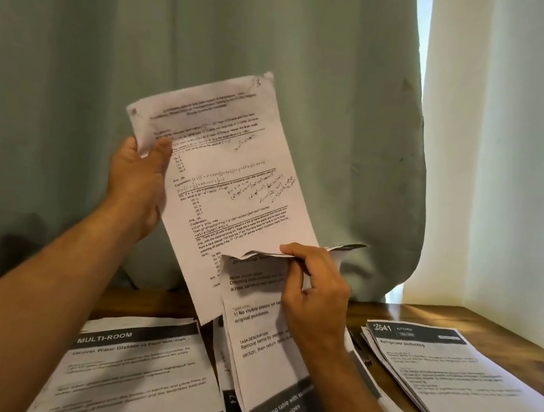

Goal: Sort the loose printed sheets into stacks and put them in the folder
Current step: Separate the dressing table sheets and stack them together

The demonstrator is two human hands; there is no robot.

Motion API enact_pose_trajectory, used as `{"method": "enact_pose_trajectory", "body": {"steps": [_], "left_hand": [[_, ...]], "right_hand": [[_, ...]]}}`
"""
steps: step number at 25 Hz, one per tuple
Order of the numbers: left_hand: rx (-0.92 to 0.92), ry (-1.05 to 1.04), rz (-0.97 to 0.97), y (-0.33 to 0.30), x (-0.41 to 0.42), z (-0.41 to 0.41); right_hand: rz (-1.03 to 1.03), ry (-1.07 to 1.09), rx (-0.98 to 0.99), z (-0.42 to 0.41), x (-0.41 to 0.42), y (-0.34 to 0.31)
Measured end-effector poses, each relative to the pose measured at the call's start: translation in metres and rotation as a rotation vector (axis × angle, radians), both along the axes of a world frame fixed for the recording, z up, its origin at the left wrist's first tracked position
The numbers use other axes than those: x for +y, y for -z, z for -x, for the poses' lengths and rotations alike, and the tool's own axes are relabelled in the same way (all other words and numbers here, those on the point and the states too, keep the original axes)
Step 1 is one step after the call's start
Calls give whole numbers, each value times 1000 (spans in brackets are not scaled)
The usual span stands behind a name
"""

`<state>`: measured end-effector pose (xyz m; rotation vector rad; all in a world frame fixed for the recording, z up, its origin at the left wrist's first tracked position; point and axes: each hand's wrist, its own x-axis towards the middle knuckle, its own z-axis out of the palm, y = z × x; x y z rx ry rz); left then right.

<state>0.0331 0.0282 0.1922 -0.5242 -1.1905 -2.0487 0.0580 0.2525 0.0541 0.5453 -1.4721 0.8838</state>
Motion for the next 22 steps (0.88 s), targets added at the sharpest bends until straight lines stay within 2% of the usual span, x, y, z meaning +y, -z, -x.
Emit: {"method": "enact_pose_trajectory", "body": {"steps": [4, 11, 16, 22], "left_hand": [[-182, 32, -7, 26, -5, 5], [-519, 147, 31, 104, -1, 27], [-587, 187, 116, 157, 12, 37], [-628, 249, 163, 193, 18, 42]], "right_hand": [[10, 0, 81, -9, 5, -19], [-131, 66, -38, -11, -14, -58], [-221, 134, -289, 9, -36, -62], [-312, 136, -670, 53, -54, -27]]}}
